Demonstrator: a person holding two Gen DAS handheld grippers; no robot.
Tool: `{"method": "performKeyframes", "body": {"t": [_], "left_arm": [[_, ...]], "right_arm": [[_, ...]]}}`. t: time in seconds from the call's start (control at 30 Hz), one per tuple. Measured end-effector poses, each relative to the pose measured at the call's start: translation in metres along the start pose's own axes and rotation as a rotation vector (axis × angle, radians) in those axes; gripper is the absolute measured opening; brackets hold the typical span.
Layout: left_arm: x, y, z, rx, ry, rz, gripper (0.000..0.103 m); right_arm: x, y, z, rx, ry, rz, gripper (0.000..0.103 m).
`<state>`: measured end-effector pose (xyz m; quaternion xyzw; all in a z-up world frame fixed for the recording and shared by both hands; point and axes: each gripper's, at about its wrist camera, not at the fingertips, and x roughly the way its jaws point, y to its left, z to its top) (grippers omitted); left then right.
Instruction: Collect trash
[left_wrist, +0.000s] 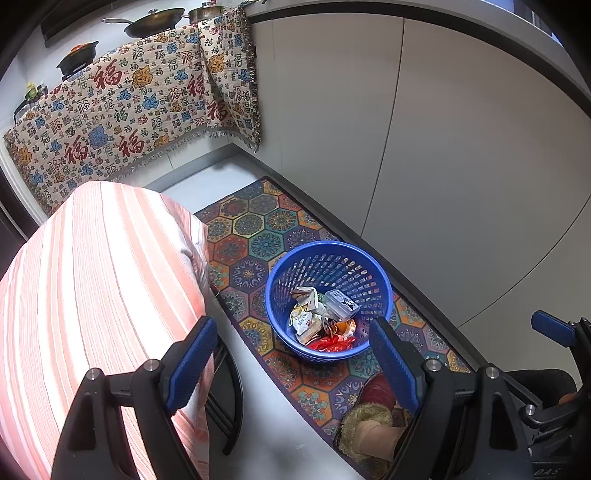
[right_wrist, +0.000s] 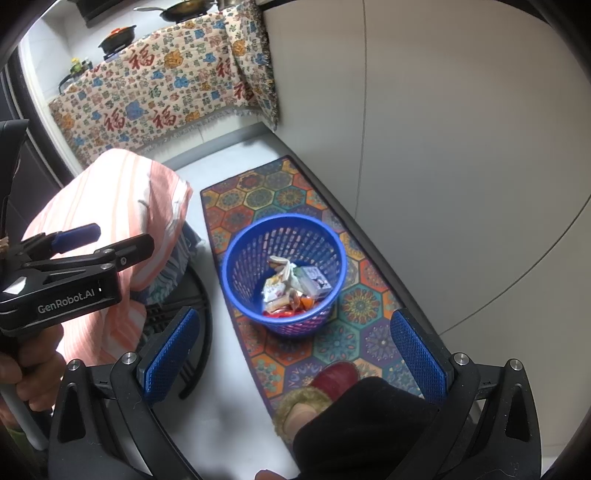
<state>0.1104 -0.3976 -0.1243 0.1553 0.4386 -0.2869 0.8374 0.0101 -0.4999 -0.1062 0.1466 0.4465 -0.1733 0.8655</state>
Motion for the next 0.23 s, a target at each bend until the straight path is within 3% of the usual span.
{"method": "performKeyframes", "body": {"t": [0.23], "left_arm": [[-0.0043, 0.0016, -0.0013, -0.008, -0.029, 0.016, 0.086]], "right_arm": [[0.0015, -0.0037, -0.0003, 0.007, 0.007, -0.003, 0.103]]}}
